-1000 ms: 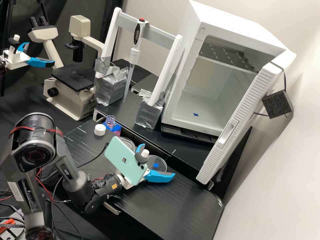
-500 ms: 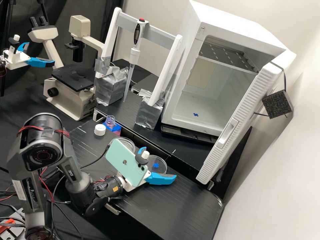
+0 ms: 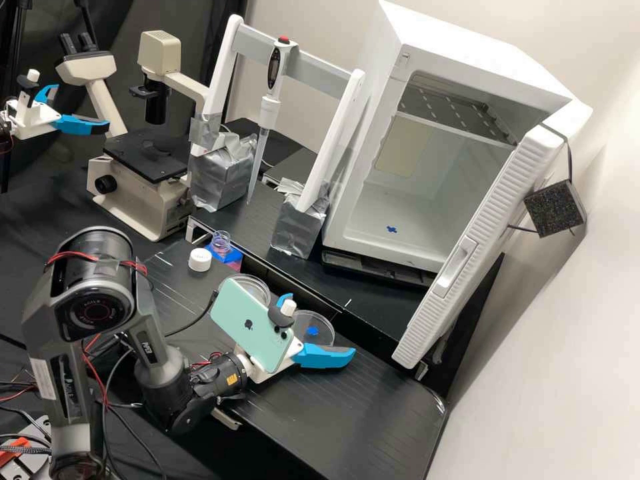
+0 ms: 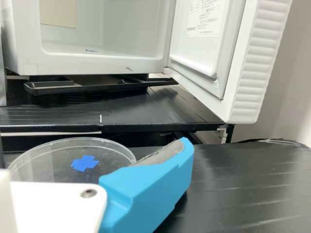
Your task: Close the lid
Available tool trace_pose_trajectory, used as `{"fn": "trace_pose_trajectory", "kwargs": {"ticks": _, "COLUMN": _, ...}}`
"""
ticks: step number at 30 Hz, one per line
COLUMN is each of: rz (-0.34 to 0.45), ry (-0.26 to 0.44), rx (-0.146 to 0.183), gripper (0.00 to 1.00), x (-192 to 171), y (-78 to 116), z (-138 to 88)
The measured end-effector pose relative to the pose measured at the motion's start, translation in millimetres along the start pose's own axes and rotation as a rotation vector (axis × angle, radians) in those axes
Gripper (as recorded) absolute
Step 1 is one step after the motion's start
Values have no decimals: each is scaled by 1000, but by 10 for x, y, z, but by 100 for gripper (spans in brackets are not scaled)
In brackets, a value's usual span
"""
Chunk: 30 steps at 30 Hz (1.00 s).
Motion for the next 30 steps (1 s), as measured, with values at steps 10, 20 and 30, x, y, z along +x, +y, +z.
{"fn": "trace_pose_trajectory", "kwargs": {"ticks": 10, "rz": -12, "ry": -3, "rx": 4, "gripper": 0, "x": 34, "y": -12, "z": 28}}
{"fn": "trace_pose_trajectory", "kwargs": {"ticks": 20, "rz": -12, "ry": 0, "rx": 4, "gripper": 0, "x": 75, "y": 0, "z": 44}}
{"fn": "trace_pose_trajectory", "kwargs": {"ticks": 30, "rz": -14, "ry": -2, "rx": 7, "gripper": 0, "x": 82, "y": -6, "z": 47}}
